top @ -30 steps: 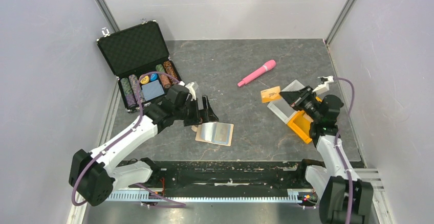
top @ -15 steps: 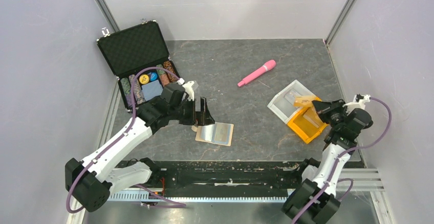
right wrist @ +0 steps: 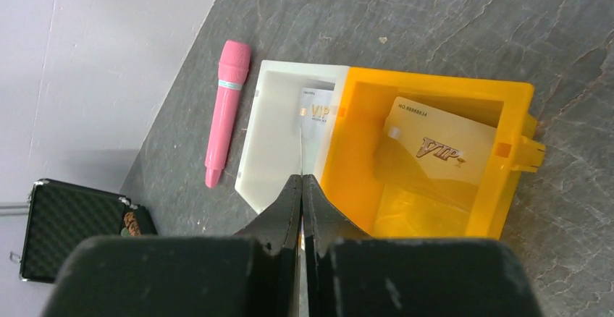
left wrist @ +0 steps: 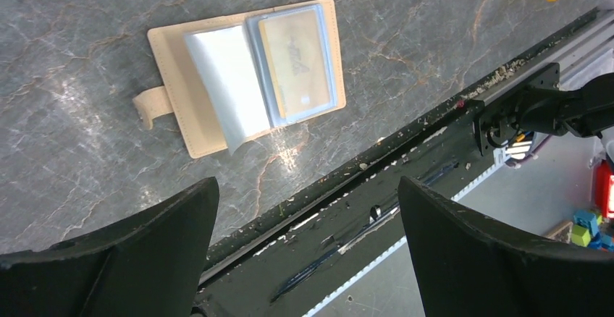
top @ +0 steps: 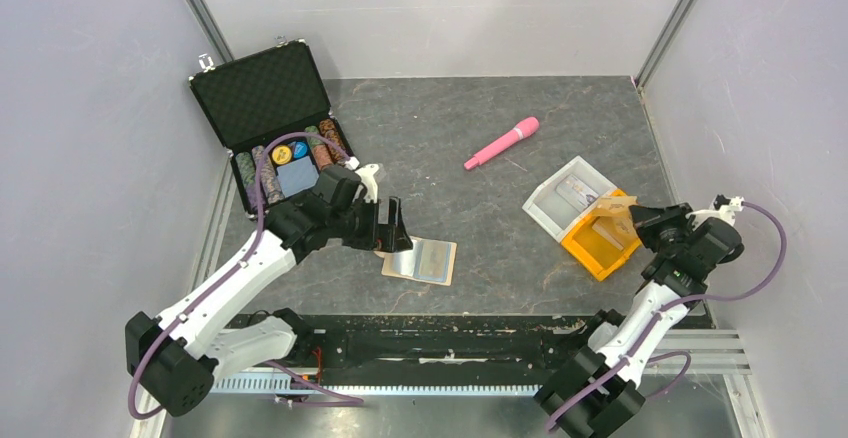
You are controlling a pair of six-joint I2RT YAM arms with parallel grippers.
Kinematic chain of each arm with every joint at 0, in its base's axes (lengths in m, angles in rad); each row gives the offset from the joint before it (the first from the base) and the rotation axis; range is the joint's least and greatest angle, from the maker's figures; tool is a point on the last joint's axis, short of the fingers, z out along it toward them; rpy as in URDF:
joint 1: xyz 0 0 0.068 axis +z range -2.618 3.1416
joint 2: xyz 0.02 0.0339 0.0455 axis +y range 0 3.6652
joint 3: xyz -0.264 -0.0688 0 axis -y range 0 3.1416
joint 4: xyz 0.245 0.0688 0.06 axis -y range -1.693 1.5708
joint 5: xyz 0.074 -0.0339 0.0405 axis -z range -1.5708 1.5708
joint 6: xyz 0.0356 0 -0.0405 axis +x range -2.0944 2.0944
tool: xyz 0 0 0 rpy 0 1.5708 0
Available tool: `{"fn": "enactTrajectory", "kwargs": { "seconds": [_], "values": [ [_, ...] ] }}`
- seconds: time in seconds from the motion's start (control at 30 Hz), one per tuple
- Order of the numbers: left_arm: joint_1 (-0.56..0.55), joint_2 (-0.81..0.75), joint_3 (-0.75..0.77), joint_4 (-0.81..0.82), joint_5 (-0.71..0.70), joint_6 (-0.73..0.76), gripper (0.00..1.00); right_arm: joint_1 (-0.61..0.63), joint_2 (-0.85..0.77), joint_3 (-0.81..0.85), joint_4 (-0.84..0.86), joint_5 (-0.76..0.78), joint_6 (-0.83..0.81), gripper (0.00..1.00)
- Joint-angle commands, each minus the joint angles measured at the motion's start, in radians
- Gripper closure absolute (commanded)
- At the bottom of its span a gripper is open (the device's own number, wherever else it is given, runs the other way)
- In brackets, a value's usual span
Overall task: Take the credit cards out of the card holder
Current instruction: Place the credit card in the storage box.
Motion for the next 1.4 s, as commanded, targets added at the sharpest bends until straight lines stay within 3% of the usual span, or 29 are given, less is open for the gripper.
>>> {"fn": "enactTrajectory", "kwargs": {
  "seconds": [0.0, 0.47, 1.37],
  "values": [
    [-0.001, -0.064, 0.031, -0.019, -0.054, 0.044, 0.00, -0.016, 0.000, 0.054, -0.013, 0.035, -0.030, 1.00],
    [-0.001, -0.077, 0.033, -0.029, -0.071, 0.051, 0.00, -0.046, 0.035, 0.055, -0.005, 0.116, -0.048, 1.00],
    [-0.001, -0.086, 0.034, -0.038, -0.092, 0.054, 0.00, -0.047, 0.096, -0.186, 0.342, 0.140, 0.113, 1.00]
  ]
}}
